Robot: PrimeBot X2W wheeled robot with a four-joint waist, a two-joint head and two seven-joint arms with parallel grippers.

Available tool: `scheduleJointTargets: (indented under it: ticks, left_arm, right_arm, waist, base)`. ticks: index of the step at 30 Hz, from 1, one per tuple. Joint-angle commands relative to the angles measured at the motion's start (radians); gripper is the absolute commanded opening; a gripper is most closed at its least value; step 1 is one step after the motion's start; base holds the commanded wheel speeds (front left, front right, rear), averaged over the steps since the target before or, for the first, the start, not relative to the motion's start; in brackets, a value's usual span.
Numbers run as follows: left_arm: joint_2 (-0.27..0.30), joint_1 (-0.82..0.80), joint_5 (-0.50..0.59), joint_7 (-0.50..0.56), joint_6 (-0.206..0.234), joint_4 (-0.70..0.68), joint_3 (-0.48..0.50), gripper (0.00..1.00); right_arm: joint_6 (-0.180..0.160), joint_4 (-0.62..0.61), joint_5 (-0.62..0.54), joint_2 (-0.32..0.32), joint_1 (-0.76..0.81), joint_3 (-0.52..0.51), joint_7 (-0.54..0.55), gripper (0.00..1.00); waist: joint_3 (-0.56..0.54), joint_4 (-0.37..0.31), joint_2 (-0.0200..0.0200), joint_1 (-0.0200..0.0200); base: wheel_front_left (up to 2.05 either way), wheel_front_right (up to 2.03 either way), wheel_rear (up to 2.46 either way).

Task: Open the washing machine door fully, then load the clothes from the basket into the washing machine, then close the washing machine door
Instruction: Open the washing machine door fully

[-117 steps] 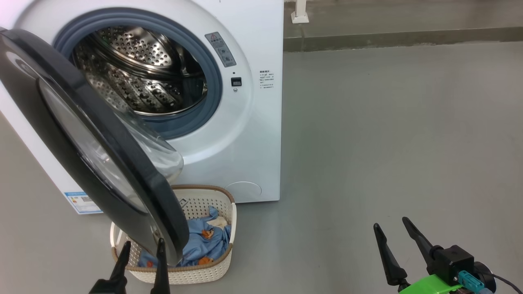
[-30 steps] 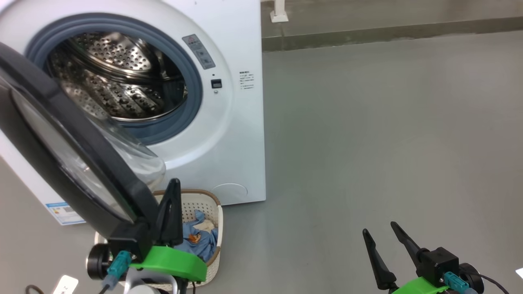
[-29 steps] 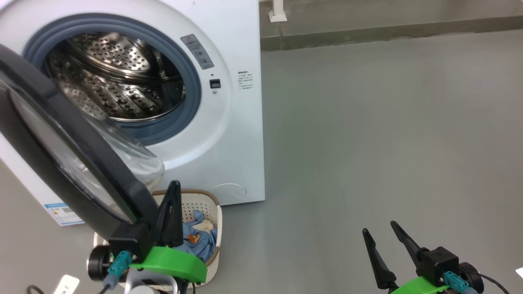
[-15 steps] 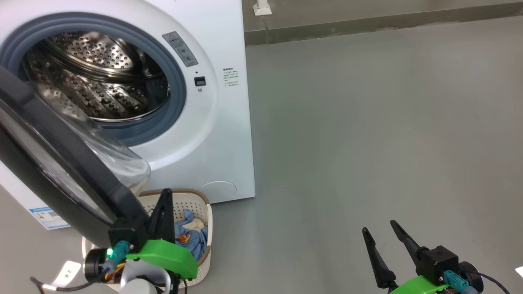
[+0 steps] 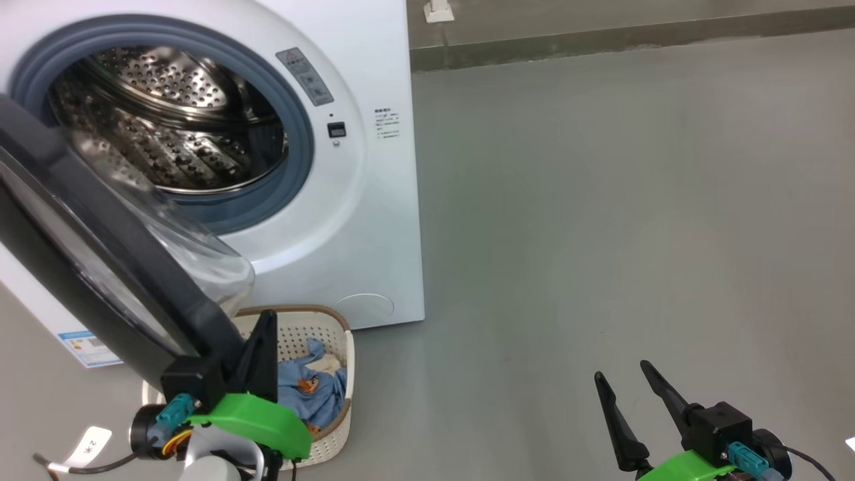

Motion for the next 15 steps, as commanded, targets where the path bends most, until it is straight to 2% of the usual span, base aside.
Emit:
scheduleJointTargets:
  ticks: [1, 15]
  left_arm:
    - [0.014, -0.039, 0.01, -0.006, -0.002, -0.014, 0.043, 0.0]
    - [0.014, 0.002, 0.003, -0.006, -0.008, 0.0, 0.042, 0.0]
  right_arm:
    - [0.003, -0.022, 0.005, 0.001, -0.041, 0.023, -0.012, 1.0]
    - [0.003, -0.019, 0.012, 0.001, -0.029, 0.032, -0.012, 1.0]
  waist:
    - [-0.002, 0.008, -0.0001, 0.0]
    - [-0.016, 0.094, -0.0001, 0.0]
  base:
    - [0.0, 0.0, 0.0]
    - [0.0, 0.0, 0.0]
